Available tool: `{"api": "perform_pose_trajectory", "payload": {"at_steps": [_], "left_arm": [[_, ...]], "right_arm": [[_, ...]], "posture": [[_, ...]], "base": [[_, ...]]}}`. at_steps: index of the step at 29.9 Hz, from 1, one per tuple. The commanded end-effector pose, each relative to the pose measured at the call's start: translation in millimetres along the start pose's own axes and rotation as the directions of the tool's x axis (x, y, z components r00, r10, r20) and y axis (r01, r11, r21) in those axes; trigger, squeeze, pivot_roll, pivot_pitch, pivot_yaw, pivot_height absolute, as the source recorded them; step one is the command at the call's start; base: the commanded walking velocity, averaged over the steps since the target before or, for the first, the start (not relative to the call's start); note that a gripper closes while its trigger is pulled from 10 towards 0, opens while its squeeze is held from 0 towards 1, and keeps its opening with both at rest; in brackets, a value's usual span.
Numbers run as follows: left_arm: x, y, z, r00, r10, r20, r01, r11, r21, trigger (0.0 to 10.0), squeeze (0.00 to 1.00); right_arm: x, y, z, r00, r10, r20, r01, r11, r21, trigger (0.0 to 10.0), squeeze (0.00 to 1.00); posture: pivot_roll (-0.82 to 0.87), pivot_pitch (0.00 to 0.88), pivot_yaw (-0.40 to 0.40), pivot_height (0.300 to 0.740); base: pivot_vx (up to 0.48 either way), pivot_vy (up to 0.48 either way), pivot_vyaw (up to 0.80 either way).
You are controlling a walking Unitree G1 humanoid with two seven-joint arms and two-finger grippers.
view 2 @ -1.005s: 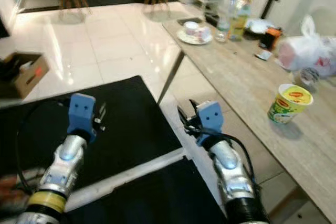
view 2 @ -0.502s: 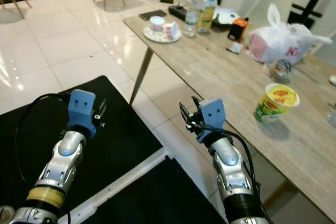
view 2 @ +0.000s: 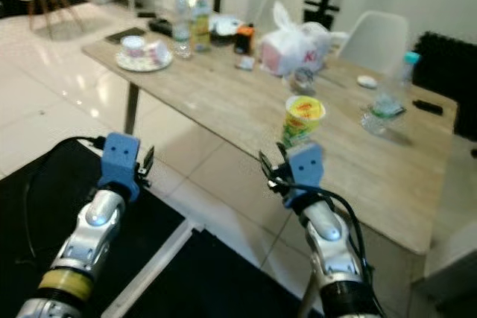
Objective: Restocking fridge
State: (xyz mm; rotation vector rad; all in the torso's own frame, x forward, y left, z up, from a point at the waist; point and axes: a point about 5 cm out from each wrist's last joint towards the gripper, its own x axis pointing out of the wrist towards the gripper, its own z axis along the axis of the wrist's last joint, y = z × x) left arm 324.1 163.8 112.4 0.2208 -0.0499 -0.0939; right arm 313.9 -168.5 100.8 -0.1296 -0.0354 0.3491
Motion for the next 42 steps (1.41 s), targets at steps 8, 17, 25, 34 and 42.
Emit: {"api": "perform_pose_trajectory", "payload": {"at_steps": [8,17,25,34,42], "left_arm": [[0.7,-1.0,-2.2,1.000,-0.007,-0.015,0.007,1.000,0.004,10.0,0.02],[2.7,2.6,-0.5,1.000,0.016,-0.012,-0.016,1.000,0.003,10.0,0.02],[4.5,6.2,1.5,0.999,0.041,-0.006,-0.041,0.999,0.006,10.0,0.03],[7.6,9.9,15.5,0.996,0.077,0.042,-0.077,0.997,-0.007,10.0,0.03],[8.9,28.0,46.9,0.989,0.054,0.134,-0.061,0.997,0.051,10.0,0.00]], "right_arm": [[-3.2,-5.6,-3.2,1.000,-0.020,-0.018,0.020,1.000,0.010,10.0,0.00],[-3.0,-4.3,-3.8,1.000,-0.015,-0.020,0.015,1.000,0.007,10.0,0.00],[-2.8,-3.6,-2.8,1.000,-0.013,-0.015,0.013,1.000,-0.005,10.0,0.00],[6.8,-1.8,16.8,0.999,-0.029,0.040,0.032,0.998,-0.059,10.0,0.00],[19.1,-2.6,36.3,0.991,-0.118,0.056,0.122,0.990,-0.070,10.0,0.00]], "posture": [[0.00,0.000,-0.033,0.740],[0.00,0.000,-0.032,0.740],[0.00,0.000,-0.032,0.740],[0.00,0.000,-0.030,0.740],[0.03,0.000,-0.007,0.740]], "base": [[0.000,0.000,-0.80],[0.000,0.000,-0.80],[0.000,0.000,-0.70],[0.055,0.000,0.00],[0.093,0.000,0.00]]}}
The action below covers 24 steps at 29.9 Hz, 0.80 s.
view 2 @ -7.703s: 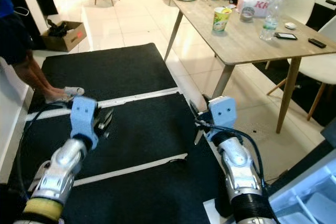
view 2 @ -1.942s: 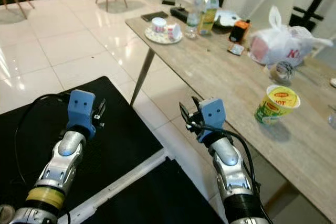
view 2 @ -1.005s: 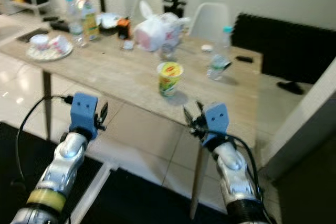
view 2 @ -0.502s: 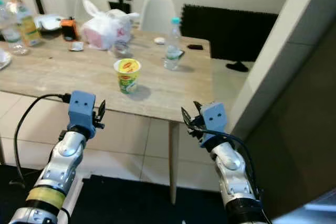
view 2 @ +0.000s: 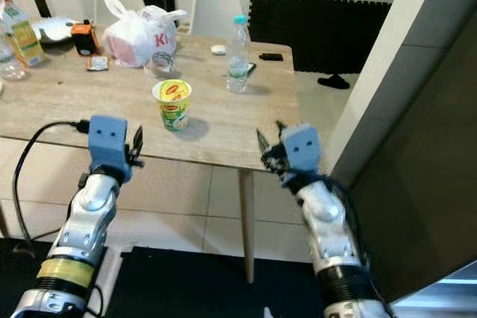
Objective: Restocking fridge
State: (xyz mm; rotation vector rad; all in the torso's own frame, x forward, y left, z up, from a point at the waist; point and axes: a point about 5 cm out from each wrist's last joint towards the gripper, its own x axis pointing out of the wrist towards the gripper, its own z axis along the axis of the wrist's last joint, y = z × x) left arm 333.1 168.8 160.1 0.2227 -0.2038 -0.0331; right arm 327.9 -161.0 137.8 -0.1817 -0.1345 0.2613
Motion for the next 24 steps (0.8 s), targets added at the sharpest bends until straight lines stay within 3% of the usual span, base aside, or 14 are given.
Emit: {"api": "perform_pose_trajectory", "payload": {"at_steps": [1,8,12,18,24], "left_arm": [[0.4,16.7,5.3,0.999,-0.050,-0.010,0.050,0.997,0.060,10.0,0.00],[4.8,40.1,11.3,0.998,-0.033,-0.044,0.034,0.999,0.003,10.0,0.00],[-1.0,27.8,12.2,0.998,-0.056,-0.043,0.058,0.997,0.045,10.0,0.00],[-2.3,19.4,13.8,0.996,-0.083,-0.043,0.085,0.995,0.042,10.0,0.01],[4.1,-4.9,24.4,0.987,-0.161,-0.019,0.162,0.987,0.010,10.0,0.02]], "right_arm": [[3.8,-0.2,-2.1,0.997,-0.049,-0.052,0.048,0.999,-0.016,10.0,0.00],[-6.3,-20.0,-23.6,0.964,-0.186,-0.189,0.168,0.980,-0.103,10.0,0.00],[-21.6,-52.7,-38.7,0.908,-0.314,-0.277,0.293,0.949,-0.116,10.0,0.00],[-24.7,-61.9,-38.5,0.894,-0.346,-0.284,0.323,0.938,-0.126,10.0,0.00],[-21.3,-64.9,-33.6,0.891,-0.367,-0.269,0.343,0.930,-0.135,10.0,0.00]], "posture": [[0.03,0.000,-0.006,0.740],[0.05,0.024,0.001,0.740],[0.06,0.052,0.000,0.740],[0.05,0.055,0.009,0.740],[0.06,0.049,0.039,0.740]], "base": [[0.000,0.000,0.00],[0.000,0.000,0.00],[0.000,0.000,0.00],[0.000,0.000,0.00],[0.000,0.000,0.00]]}}
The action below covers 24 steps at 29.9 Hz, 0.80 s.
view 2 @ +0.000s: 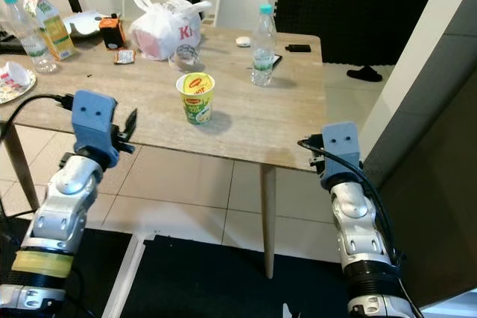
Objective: Restocking fridge
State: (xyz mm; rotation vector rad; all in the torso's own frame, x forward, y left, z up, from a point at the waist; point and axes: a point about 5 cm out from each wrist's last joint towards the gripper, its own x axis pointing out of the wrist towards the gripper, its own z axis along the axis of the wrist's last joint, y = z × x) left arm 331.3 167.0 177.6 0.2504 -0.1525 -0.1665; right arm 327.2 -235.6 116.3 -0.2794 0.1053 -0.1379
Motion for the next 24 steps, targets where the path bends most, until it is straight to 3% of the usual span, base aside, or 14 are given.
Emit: {"api": "perform_pose_trajectory", "payload": {"at_steps": [1,9,16,24], "left_arm": [[2.9,-6.6,7.1,1.000,-0.022,0.018,0.022,1.000,0.000,10.0,0.02],[2.8,3.1,7.7,1.000,0.010,0.008,-0.010,1.000,0.022,10.0,0.04],[10.9,14.2,14.0,0.999,0.043,0.026,-0.044,0.998,0.039,10.0,0.04],[12.7,15.7,12.7,0.999,0.048,0.024,-0.049,0.998,0.042,10.0,0.04]], "right_arm": [[1.1,2.2,-0.2,1.000,-0.001,-0.010,0.001,1.000,0.005,10.0,0.00],[1.4,13.1,0.9,1.000,0.028,0.000,-0.028,0.999,0.018,10.0,0.00],[2.6,8.1,7.8,0.999,0.009,0.033,-0.010,0.999,0.030,10.0,0.00],[3.8,11.2,11.6,0.999,0.022,0.049,-0.023,1.000,0.019,10.0,0.00]], "posture": [[0.06,0.049,0.039,0.740],[0.07,0.003,0.051,0.740],[0.07,0.000,0.055,0.740],[0.05,0.000,0.054,0.740]], "base": [[0.000,0.000,0.00],[0.253,0.000,0.00],[0.268,0.000,0.00],[0.269,0.000,0.00]]}}
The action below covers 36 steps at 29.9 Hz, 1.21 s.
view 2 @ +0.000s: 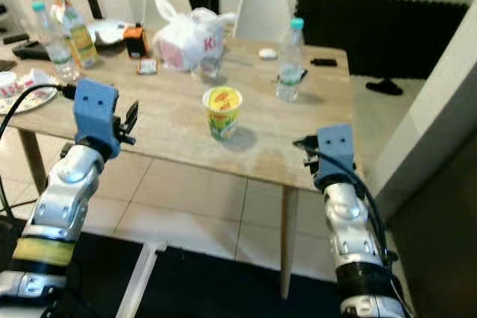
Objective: Restocking fridge
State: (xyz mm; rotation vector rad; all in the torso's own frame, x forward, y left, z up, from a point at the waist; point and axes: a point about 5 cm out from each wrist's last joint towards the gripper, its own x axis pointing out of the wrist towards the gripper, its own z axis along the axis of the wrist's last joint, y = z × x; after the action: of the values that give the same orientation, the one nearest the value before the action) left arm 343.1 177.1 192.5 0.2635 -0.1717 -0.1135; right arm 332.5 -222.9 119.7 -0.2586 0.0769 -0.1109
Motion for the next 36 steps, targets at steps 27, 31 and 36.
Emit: {"api": "perform_pose_trajectory", "payload": {"at_steps": [27,31,36], "left_arm": [[7.0,-21.8,3.7,0.974,-0.223,0.030,0.223,0.975,0.002,10.0,0.00],[12.5,-12.4,5.2,0.954,-0.300,0.009,0.300,0.954,0.019,10.0,0.00],[29.5,21.9,5.2,0.891,-0.435,-0.129,0.448,0.889,0.097,10.0,0.00]], "right_arm": [[8.0,-26.0,21.2,0.997,-0.020,0.077,0.022,1.000,-0.023,10.0,0.00],[8.1,-13.6,34.9,0.989,0.062,0.138,-0.056,0.997,-0.049,10.0,0.00],[0.4,18.6,61.8,0.938,0.234,0.255,-0.219,0.972,-0.084,10.0,0.00]], "posture": [[0.04,0.000,-0.005,0.740],[0.03,0.000,-0.007,0.740],[0.01,0.000,0.009,0.740]], "base": [[0.099,0.000,-0.21],[0.000,0.000,0.00],[0.000,0.000,0.00]]}}
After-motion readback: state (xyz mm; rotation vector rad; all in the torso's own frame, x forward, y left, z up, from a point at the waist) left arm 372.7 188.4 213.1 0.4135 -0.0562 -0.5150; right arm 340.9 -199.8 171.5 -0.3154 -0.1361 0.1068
